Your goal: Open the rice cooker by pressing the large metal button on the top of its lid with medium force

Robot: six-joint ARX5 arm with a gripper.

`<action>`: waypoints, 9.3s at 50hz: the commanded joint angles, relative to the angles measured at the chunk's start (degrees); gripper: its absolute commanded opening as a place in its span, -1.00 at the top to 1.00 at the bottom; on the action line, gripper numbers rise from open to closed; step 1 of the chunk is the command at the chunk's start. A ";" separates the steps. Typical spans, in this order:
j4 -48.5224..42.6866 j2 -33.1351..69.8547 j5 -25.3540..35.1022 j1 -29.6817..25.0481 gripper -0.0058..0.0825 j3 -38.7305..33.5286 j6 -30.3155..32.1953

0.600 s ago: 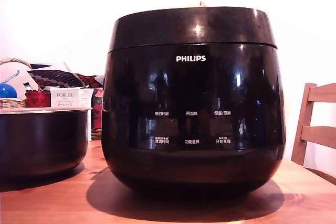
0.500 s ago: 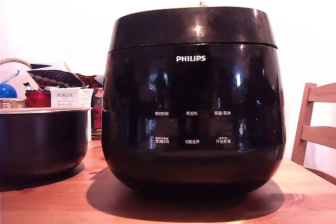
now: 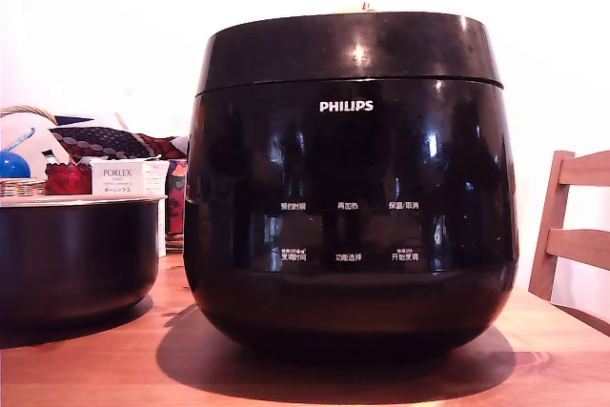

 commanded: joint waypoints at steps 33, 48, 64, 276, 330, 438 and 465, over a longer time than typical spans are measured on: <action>14.05 -0.50 23.93 -3.65 0.92 6.03 -18.75; 13.97 4.44 25.16 -9.86 0.92 8.61 -18.75; 22.36 18.91 22.45 -22.84 0.92 10.54 -15.87; -6.03 78.18 2.27 -49.77 0.92 46.12 7.37; 20.92 77.18 4.07 -46.38 0.92 46.12 2.89; -17.73 38.62 -4.50 -17.40 0.92 46.12 10.88; -18.29 38.73 -4.48 -15.47 0.92 46.12 10.86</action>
